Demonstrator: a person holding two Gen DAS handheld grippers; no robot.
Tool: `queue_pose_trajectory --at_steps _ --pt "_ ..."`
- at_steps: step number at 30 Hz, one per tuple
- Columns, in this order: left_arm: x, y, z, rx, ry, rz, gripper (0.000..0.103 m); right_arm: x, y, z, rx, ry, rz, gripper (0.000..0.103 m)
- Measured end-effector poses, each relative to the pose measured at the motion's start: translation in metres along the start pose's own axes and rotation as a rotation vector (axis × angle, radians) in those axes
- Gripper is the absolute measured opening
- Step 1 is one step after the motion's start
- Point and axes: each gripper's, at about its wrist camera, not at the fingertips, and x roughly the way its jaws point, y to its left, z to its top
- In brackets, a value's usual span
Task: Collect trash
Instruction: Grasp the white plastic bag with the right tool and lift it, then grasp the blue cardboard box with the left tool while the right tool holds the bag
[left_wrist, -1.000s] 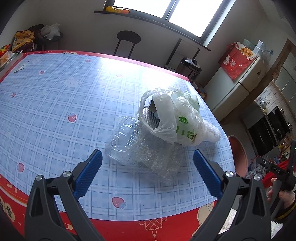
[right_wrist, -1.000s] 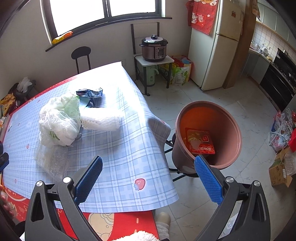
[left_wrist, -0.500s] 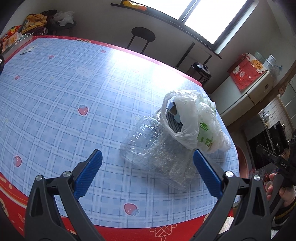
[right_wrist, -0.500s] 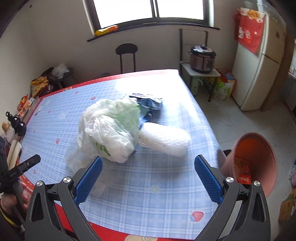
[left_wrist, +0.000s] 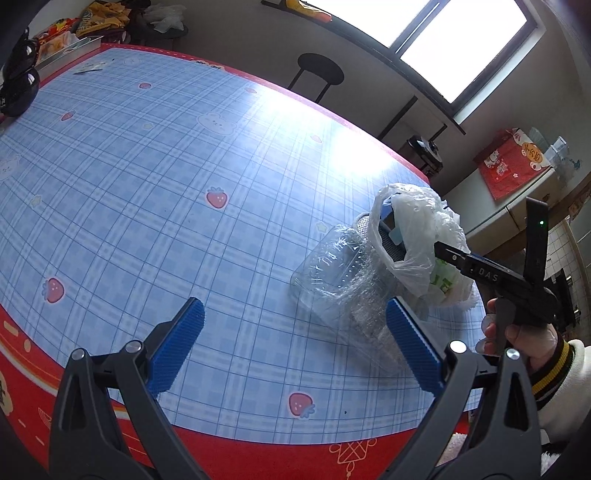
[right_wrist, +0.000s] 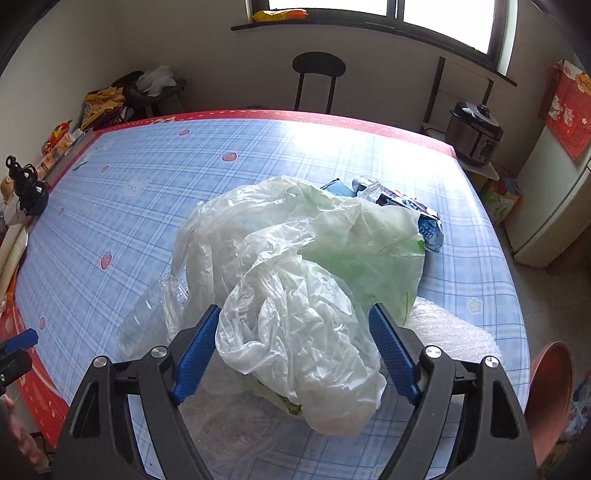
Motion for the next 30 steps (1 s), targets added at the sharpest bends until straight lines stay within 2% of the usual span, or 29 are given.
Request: queue_pose_trajectory --at_steps 1,3,5,9,15,18,21,24,30 --pt "0.001 0.001 -0.003 -0.009 0.006 -0.002 0.097 0.004 0.001 -0.001 0.003 0.015 0.006 0.068" --pt "0.003 0.001 -0.005 -0.018 0.013 -0.003 0.097 0.006 0.000 -0.005 0.018 0.026 0.019 0.045" --pt "0.003 -0.001 -0.007 -0.018 0.016 -0.001 0.097 0.001 -0.001 -0.008 0.036 0.013 0.015 0.031" --pt "0.004 -0.010 -0.006 0.005 0.016 0.002 0.097 -0.019 -0.004 -0.013 0.047 -0.041 0.074 0.020" --pt "0.008 -0.033 -0.006 0.063 0.030 -0.002 0.097 -0.068 -0.010 -0.018 0.089 -0.173 0.173 0.018" --pt "0.010 -0.044 -0.007 0.096 0.037 -0.007 0.097 -0.096 -0.021 -0.025 0.110 -0.244 0.175 0.018" --pt "0.014 -0.054 -0.010 0.121 0.053 -0.010 0.097 -0.119 -0.043 -0.038 0.163 -0.291 0.141 0.018" --pt "0.020 -0.061 -0.014 0.133 0.078 -0.016 0.097 -0.135 -0.072 -0.054 0.227 -0.314 0.066 0.018" --pt "0.040 -0.073 -0.021 0.122 0.140 -0.045 0.097 -0.148 -0.118 -0.097 0.343 -0.294 -0.037 0.018"
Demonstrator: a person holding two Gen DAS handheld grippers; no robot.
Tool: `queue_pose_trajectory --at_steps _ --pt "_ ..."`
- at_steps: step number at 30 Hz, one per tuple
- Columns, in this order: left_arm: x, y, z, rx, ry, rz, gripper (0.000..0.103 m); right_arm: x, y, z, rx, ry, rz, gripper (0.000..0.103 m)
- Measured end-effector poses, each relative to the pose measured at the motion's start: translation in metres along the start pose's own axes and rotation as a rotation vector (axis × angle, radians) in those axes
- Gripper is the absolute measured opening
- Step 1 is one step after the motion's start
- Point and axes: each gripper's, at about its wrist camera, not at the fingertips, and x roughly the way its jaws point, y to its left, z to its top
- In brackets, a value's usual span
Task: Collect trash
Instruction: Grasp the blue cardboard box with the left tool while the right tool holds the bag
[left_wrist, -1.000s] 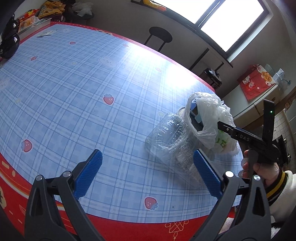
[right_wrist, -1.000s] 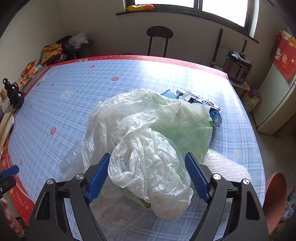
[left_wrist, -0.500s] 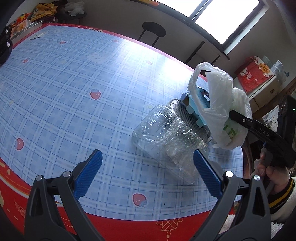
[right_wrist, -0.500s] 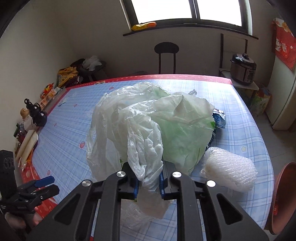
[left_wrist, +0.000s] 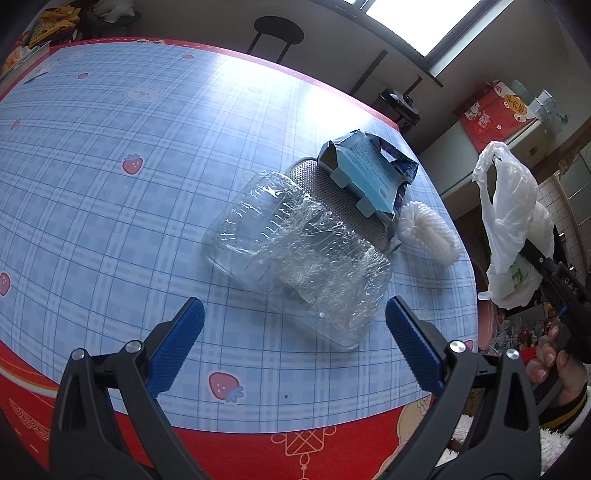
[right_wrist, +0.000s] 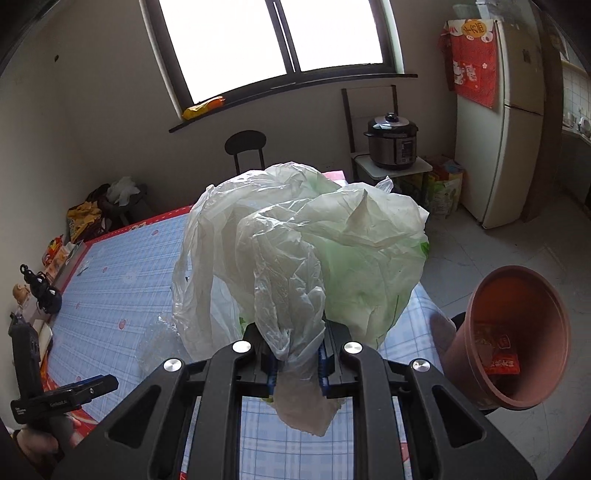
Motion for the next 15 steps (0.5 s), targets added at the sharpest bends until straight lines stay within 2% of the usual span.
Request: queue_pose_trajectory --at_steps 8,12,15 --pt "0.019 -0.024 0.011 0.041 0.012 -0.024 0.097 -0.009 -0.025 -0.017 0.051 0.008 -0.043 0.018" --pt "0.025 -0.030 0.044 0.055 -0.017 -0.108 0.095 -0.011 -0.028 -0.024 0.058 0.015 -0.050 0.018" --pt "0.039 -0.036 0.078 0.047 -0.024 -0.149 0.081 -0.009 -0.031 -0.028 0.074 0.030 -0.060 0.018"
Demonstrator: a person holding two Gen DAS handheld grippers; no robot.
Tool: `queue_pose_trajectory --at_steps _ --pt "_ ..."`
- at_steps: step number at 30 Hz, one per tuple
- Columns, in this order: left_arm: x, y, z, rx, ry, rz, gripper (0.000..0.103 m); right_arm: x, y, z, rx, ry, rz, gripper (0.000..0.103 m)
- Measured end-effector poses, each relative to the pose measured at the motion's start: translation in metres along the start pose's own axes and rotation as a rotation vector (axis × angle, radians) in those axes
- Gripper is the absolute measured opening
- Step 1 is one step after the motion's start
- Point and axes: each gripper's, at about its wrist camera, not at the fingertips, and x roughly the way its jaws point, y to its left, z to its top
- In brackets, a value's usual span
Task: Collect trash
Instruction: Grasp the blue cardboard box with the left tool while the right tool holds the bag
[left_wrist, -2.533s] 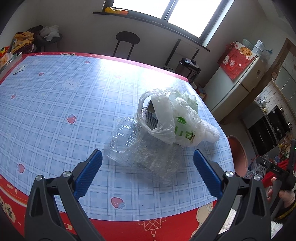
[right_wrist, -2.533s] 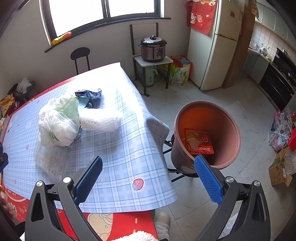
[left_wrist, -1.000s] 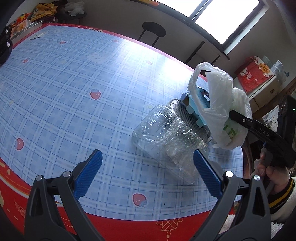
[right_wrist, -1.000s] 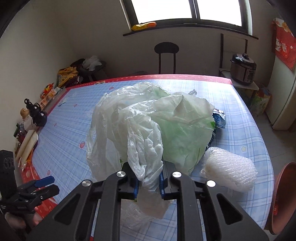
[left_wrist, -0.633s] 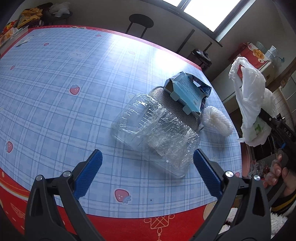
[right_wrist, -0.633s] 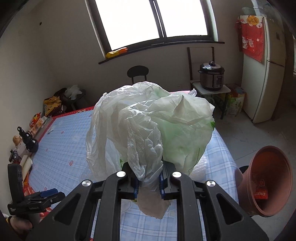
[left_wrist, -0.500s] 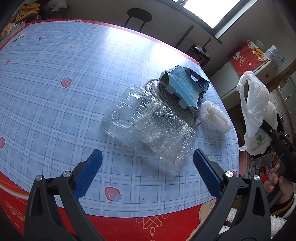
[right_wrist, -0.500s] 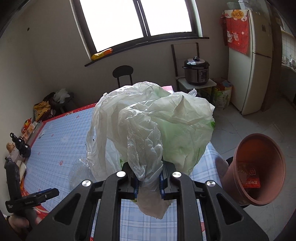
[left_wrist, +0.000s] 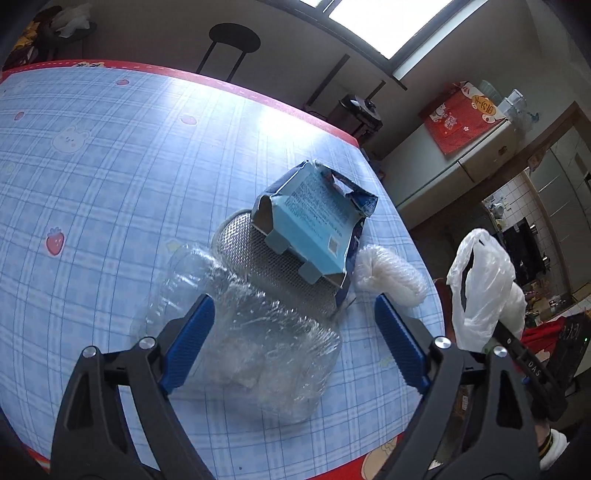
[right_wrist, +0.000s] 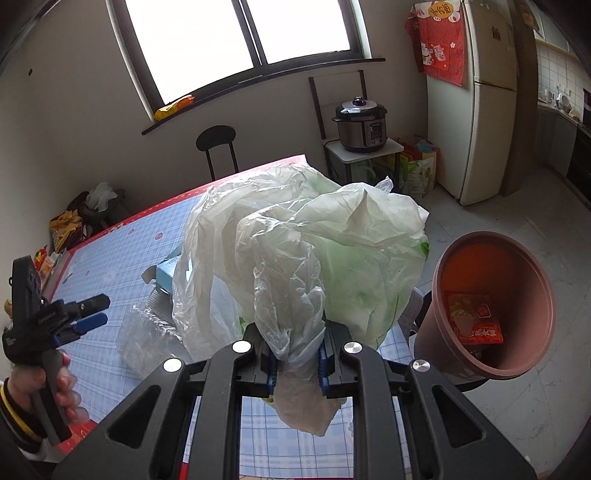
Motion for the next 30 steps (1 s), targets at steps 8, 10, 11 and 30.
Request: queue_pose_trajectory --at_steps 8,10,11,30 --pt "0.055 0.010 0.045 -0.043 -0.008 0.043 0.049 -0.008 -0.014 -0.008 0.020 0.008 -0.047 0.018" --pt "0.064 0.014 0.050 -0.019 -0.004 0.105 0.042 -0.012 -0.021 -0.010 0.033 0.005 -0.064 0.018" --pt "0.068 0.015 0.051 0.001 0.001 0.120 0.040 -0.013 -0.023 -0.011 0.039 0.005 -0.072 0.018" --pt "0.099 0.007 0.055 0.261 0.040 0.270 0.011 -0.023 -0.023 -0.017 0.024 0.007 -0.095 0.018"
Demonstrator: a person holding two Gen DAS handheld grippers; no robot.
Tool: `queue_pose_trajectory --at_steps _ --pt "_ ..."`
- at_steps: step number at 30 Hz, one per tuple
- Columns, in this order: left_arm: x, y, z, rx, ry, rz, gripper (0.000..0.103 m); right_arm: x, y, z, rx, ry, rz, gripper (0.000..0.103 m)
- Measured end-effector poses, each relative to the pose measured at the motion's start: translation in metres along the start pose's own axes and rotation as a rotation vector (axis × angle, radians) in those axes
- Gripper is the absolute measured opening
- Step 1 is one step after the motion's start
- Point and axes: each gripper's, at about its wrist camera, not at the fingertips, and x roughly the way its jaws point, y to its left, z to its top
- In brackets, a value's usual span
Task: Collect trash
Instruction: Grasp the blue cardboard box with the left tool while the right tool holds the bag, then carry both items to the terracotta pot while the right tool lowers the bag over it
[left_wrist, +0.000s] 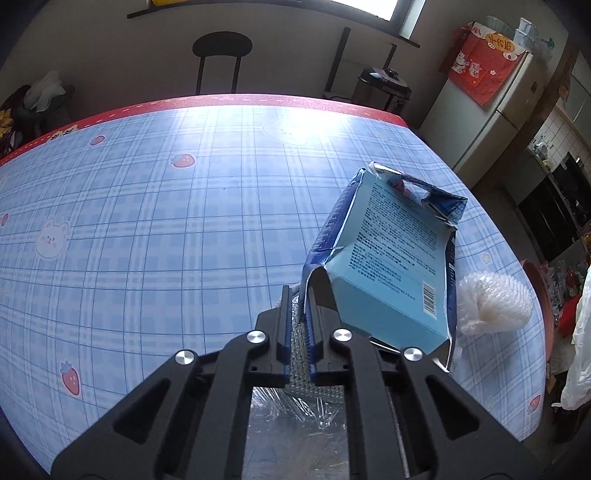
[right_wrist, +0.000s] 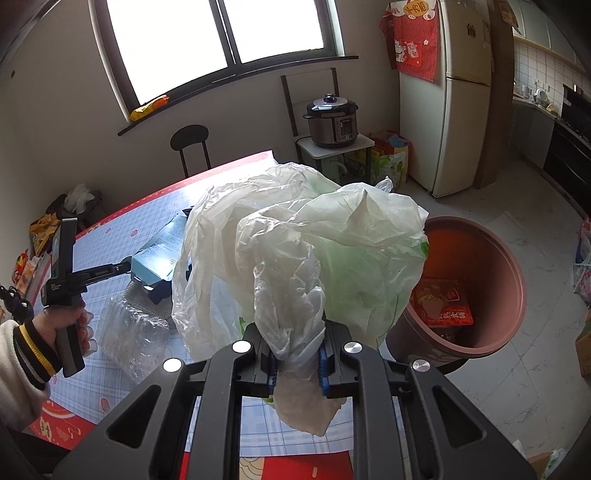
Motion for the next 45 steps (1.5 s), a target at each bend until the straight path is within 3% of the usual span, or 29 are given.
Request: queue_pose_trajectory --at_steps 5,10,18,30,36,45 --pt "0.009 -0.001 0.001 -0.001 -0.004 0.001 0.011 -0.006 0.003 0.002 -0.007 -0.002 -0.003 0.018" --pt "-0.015 -0.008 -0.006 0.022 -0.075 -0.014 0.006 -0.017 0.000 0.005 -0.001 -0.029 -0.014 0.018" --pt "-0.101 0.008 -0.035 -0.050 -0.213 -0.040 0.005 -0.029 -0.001 0.011 0.001 -0.081 0.021 0.018" --pt "-0.226 0.022 -0.067 -0.143 -0.390 0.041 0.005 -0.044 -0.002 0.037 -0.002 -0.194 0.103 0.018" --pt "-0.261 0.004 -0.069 -0.129 -0.435 0.050 0.005 -0.057 -0.040 0.052 0.047 -0.266 0.067 0.018" --pt "-0.283 -0.027 -0.074 -0.139 -0.464 0.034 0.005 -0.050 -0.138 0.066 0.165 -0.260 -0.111 0.018"
